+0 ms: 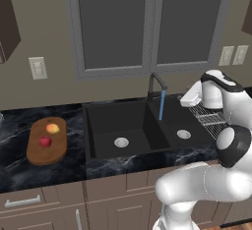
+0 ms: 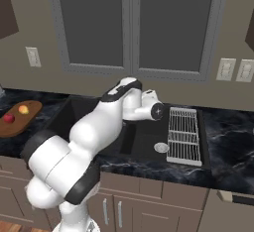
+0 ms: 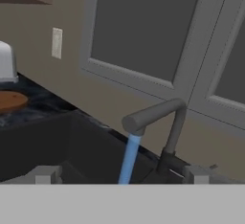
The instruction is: Pick the mango, apple from the sink and place them on the cutting board to airdry. Then turn off the sink faucet.
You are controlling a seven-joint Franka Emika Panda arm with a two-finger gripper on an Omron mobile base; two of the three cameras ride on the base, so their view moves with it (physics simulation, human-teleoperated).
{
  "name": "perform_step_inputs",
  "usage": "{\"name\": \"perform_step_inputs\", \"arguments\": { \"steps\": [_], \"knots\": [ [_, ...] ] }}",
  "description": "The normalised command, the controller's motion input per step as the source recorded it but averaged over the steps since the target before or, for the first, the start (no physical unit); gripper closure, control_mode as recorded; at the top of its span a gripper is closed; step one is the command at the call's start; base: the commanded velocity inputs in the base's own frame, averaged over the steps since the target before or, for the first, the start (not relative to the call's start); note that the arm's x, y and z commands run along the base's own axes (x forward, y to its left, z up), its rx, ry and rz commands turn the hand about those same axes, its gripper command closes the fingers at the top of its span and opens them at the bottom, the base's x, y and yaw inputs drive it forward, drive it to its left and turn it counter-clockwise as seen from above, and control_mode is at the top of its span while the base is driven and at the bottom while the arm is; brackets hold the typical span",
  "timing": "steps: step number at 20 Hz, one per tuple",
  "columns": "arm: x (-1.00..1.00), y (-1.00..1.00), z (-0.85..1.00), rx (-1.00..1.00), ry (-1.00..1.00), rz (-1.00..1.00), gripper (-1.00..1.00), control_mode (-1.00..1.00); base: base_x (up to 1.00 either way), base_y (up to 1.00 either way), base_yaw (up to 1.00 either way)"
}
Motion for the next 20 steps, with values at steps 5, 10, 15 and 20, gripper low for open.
{"name": "perform_step_inputs", "arguments": {
  "steps": [5, 10, 15, 20],
  "knots": [
    [0.21, 0.0, -0.07, 0.0, 0.0, 0.0, -1.0, -1.0, 0.0, 0.0, 0.0],
    [0.18, -0.01, -0.15, 0.0, 0.01, 0.0, -1.0, -1.0, 0.0, 0.0, 0.0],
    [0.15, -0.02, -0.17, 0.0, 0.01, 0.0, -1.0, -1.0, 0.0, 0.0, 0.0],
    [0.22, 0.0, -0.05, 0.0, 0.0, 0.01, -1.0, -1.0, 0.0, 0.0, 0.0]
  ]
}}
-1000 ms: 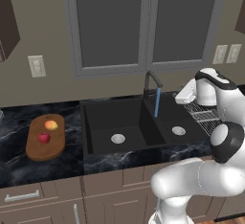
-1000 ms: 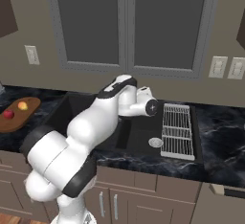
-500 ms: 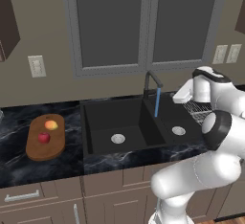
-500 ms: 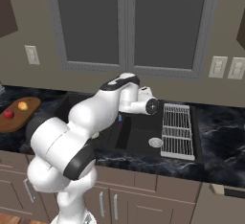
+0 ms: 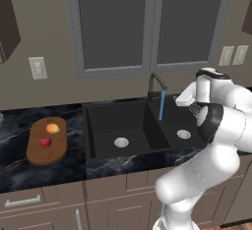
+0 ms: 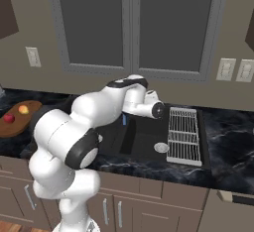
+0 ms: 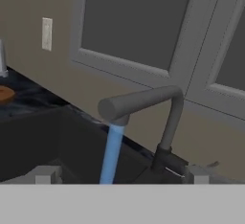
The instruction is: Pick the mango, apple from the sink and place them on the cutting board to airdry. Then turn off the sink faucet.
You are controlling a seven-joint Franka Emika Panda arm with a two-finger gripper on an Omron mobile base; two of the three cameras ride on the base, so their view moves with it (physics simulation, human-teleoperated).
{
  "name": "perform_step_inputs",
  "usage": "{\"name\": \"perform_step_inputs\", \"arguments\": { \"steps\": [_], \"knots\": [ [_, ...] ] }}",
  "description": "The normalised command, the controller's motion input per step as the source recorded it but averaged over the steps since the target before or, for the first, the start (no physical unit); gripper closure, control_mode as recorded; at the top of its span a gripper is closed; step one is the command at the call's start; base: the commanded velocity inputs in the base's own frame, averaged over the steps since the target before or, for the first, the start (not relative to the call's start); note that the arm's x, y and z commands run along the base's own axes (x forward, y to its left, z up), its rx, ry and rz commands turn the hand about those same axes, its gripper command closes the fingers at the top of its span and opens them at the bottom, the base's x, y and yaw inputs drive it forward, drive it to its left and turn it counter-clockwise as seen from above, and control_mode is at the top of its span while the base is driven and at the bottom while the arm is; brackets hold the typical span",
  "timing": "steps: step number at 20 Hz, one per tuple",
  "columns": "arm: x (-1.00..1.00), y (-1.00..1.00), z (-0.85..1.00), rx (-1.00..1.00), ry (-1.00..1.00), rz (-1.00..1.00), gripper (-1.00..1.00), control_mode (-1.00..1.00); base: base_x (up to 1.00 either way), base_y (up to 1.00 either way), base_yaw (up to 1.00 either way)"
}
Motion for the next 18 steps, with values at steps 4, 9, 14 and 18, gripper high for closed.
{"name": "perform_step_inputs", "arguments": {
  "steps": [4, 9, 14, 18],
  "knots": [
    [0.25, -0.04, -0.01, 0.0, 0.0, 0.01, -1.0, -1.0, 0.0, 0.0, 0.0],
    [0.21, -0.12, -0.07, 0.0, 0.0, 0.01, -1.0, -1.0, 0.0, 0.0, 0.0],
    [0.21, -0.14, -0.13, 0.0, 0.01, 0.02, -1.0, -1.0, 0.0, 0.0, 0.0],
    [0.26, -0.06, -0.13, 0.0, 0.01, 0.02, -1.0, -1.0, 0.0, 0.0, 0.0]
  ]
}}
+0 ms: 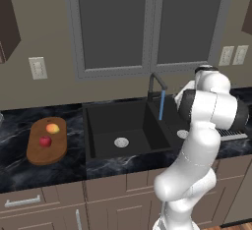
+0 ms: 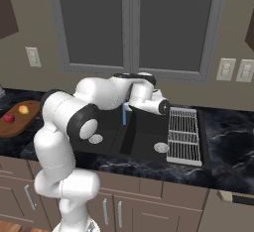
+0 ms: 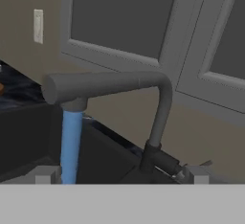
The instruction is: Pick the mango, apple from the sink and place them on the cutting board to airdry. Then turn off the sink faucet.
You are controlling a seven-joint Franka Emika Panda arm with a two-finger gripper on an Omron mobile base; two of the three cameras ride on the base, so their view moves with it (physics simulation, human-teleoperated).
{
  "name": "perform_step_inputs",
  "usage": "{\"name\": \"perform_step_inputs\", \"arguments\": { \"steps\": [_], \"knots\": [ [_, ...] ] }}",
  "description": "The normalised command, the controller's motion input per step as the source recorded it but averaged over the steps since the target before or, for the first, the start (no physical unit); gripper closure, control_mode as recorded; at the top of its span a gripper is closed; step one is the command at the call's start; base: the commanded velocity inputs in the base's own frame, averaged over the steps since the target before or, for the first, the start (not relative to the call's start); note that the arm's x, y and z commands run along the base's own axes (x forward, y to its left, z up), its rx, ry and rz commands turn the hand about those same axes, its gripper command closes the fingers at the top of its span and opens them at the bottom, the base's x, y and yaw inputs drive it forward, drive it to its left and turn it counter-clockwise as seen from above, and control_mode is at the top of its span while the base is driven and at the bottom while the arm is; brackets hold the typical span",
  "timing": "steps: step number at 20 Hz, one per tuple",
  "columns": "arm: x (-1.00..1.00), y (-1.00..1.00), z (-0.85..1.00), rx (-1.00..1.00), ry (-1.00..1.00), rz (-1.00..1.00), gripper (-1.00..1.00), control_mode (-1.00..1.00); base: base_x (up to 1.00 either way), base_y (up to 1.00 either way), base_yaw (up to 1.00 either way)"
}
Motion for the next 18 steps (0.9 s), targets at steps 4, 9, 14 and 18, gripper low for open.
{"name": "perform_step_inputs", "arguments": {
  "steps": [4, 9, 14, 18],
  "knots": [
    [0.26, -0.01, -0.14, 0.0, 0.01, 0.02, -1.0, -1.0, 0.0, 0.0, 0.0],
    [0.24, 0.0, -0.15, 0.0, 0.02, 0.02, -1.0, -1.0, 0.0, 0.0, 0.0],
    [0.25, 0.0, -0.21, 0.0, 0.03, 0.02, -1.0, -1.0, 0.0, 0.0, 0.0],
    [0.25, 0.0, -0.12, 0.03, 0.0, 0.02, -1.0, -1.0, 0.0, 0.0, 0.0]
  ]
}}
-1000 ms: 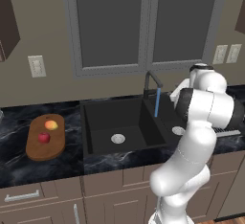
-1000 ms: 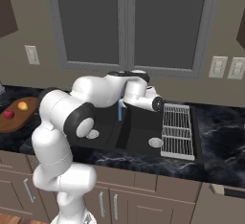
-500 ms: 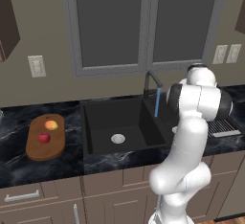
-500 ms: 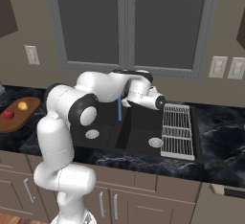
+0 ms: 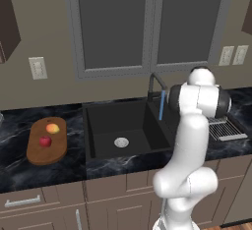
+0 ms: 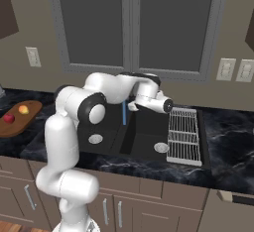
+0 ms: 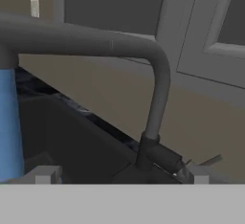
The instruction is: Pick the mango, apple from the sink and place them on the cutting board to airdry. Then turn off the sink faucet.
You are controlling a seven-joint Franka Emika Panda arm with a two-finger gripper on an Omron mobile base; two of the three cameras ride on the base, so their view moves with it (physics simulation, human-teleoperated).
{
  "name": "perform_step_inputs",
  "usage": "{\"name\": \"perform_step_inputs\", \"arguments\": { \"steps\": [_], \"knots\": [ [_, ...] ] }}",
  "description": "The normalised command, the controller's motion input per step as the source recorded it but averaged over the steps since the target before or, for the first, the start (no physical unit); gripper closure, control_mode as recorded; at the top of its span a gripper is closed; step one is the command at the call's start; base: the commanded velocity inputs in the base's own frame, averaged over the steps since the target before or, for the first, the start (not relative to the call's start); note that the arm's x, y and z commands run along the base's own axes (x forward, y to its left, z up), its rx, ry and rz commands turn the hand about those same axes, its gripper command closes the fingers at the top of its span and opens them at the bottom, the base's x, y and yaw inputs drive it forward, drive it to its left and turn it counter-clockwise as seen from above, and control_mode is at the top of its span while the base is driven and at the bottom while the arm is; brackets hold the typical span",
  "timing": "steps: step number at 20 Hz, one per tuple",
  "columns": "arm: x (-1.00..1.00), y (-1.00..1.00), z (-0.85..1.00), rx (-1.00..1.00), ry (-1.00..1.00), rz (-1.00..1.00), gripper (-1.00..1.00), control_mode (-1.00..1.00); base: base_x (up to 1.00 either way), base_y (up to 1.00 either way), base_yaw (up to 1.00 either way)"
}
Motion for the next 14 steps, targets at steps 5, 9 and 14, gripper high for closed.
{"name": "perform_step_inputs", "arguments": {
  "steps": [5, 9, 14],
  "knots": [
    [0.23, 0.0, -0.05, 0.06, 0.0, 0.0, -1.0, -1.0, 0.0, 0.0, 0.0],
    [0.22, -0.02, -0.06, 0.05, 0.0, 0.0, -1.0, -1.0, 0.0, 0.0, 0.0],
    [0.24, -0.02, -0.13, 0.04, 0.0, 0.01, -1.0, -1.0, 0.0, 0.0, 0.0]
  ]
}}
